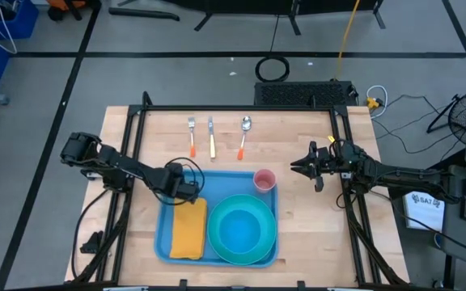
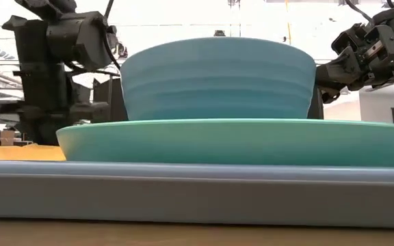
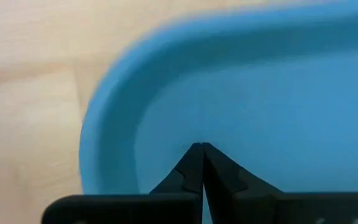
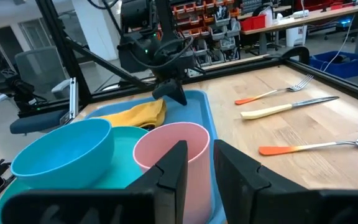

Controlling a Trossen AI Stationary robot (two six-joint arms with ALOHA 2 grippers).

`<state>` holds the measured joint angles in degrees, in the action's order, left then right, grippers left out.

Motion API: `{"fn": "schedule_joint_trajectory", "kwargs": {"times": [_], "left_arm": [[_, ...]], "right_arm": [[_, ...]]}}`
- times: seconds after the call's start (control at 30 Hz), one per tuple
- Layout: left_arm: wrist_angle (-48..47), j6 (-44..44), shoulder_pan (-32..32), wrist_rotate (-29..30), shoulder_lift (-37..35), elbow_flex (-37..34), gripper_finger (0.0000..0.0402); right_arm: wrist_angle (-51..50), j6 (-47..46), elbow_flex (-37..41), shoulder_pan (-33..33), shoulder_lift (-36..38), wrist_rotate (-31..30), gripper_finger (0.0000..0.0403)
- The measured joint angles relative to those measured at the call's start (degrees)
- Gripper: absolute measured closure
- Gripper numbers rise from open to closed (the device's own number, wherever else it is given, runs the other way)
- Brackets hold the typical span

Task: Set up tray
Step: Adjust the blue serving tray, then put the orange fork on the yellow napkin

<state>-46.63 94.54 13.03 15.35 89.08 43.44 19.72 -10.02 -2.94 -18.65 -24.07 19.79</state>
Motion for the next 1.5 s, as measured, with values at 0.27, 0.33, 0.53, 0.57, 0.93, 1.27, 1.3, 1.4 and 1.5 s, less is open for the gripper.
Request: {"fn": "schedule_joint_trajectory", "kwargs": {"times": [0.27,0.33,0.53,0.57,0.93,1.27,1.3,1.4,1.5], "left_arm": [[-8.1,-6.0,-2.6,14.9,-11.1,6.8,0.0397],[-8.9,-10.2,-7.1,16.0,-13.9,7.9,0.0395],[1.8,-32.3,-29.1,4.3,-15.9,6.8,0.0391],[5.6,-36.5,-32.3,2.2,-15.6,6.7,0.0383],[21.1,-44.4,-50.6,-14.9,-7.0,6.6,0.0246],[19.6,-46.4,-51.6,-19.0,4.3,10.2,0.0282],[19.5,-46.9,-51.6,-19.0,5.0,11.0,0.0286],[18.4,-48.3,-51.6,-18.7,7.6,13.2,0.0295],[15.3,-49.6,-51.6,-17.8,9.5,15.3,0.0299]], "right_arm": [[-0.6,0.1,0.0,0.0,0.0,-0.1,0.0335],[-0.4,0.2,0.0,0.0,0.0,-0.1,0.0335],[-0.3,0.3,0.0,0.0,0.0,-0.1,0.0335],[-0.3,0.3,0.0,0.0,0.0,-0.1,0.0335],[-0.3,0.2,0.0,0.0,0.0,-0.1,0.0335],[-0.3,0.2,0.0,0.0,0.0,-0.1,0.0335],[-0.3,0.2,0.0,0.0,0.0,-0.2,0.0335],[-0.3,-0.2,0.0,0.0,0.0,-0.1,0.0335],[-0.3,-0.2,0.0,0.0,0.0,-0.1,0.0335]]}}
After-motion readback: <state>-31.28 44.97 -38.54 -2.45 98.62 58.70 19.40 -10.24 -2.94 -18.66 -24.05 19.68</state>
